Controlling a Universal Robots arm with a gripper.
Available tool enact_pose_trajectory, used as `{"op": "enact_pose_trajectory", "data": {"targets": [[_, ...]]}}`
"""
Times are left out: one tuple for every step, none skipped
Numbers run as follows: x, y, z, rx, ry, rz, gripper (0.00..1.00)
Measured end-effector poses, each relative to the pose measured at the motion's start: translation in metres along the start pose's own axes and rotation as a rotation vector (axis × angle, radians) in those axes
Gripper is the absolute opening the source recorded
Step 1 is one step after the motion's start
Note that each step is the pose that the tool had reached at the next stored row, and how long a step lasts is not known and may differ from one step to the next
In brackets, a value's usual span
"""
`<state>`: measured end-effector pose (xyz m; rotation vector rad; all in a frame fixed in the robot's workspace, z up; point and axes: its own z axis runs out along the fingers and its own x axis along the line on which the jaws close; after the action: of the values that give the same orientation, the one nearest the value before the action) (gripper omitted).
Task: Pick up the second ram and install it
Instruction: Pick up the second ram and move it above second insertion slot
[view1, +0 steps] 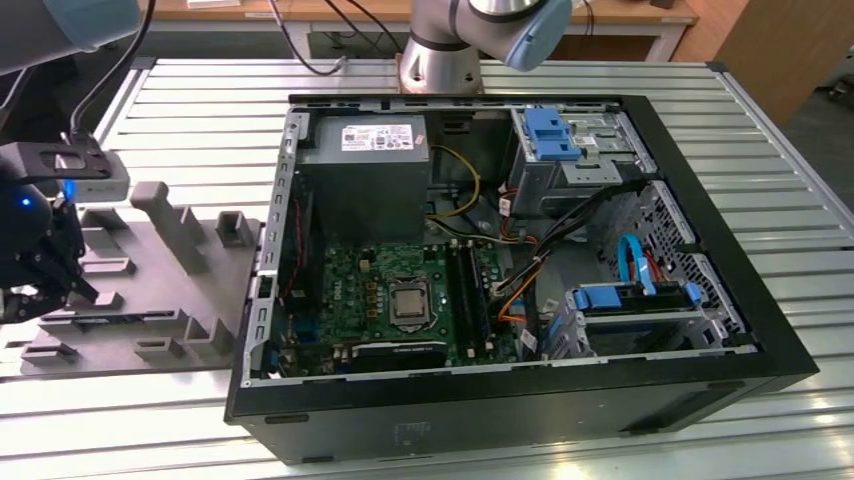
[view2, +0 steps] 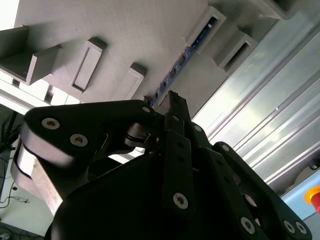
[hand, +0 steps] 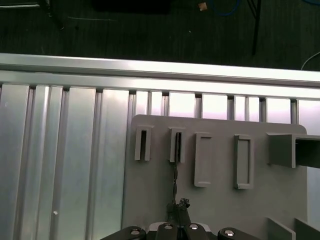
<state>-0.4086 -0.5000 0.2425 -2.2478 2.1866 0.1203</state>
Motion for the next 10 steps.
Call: {"op": "enact_pose_trajectory", "data": {"targets": [[0.0001,-0.0001,0.0011,-0.0001,0.0000,0.000,0.11],[0.0001,-0.0001,0.0022,-0.0001,0.0000,0.000,0.11],[0.0002,-0.0002,0.0032,-0.0002,0.0001,0.000,0.11],[0.0003,-0.0002,0.0040,-0.0001,0.0001,0.000,0.11],[0.0004,0.0000,0.0047,-0.0003,0.0002,-0.001,0.11],[0.0004,0.0004,0.0055,-0.0003,0.0002,0.000,0.11],[0.0004,0.0008,0.0064,-0.0001,0.0001,0.000,0.11],[0.0004,0.0013,0.0074,-0.0001,0.0000,0.000,0.11],[0.0005,0.0016,0.0084,-0.0002,0.0001,0.000,0.11],[0.0005,0.0020,0.0096,-0.0001,0.0001,-0.001,0.11]]}}
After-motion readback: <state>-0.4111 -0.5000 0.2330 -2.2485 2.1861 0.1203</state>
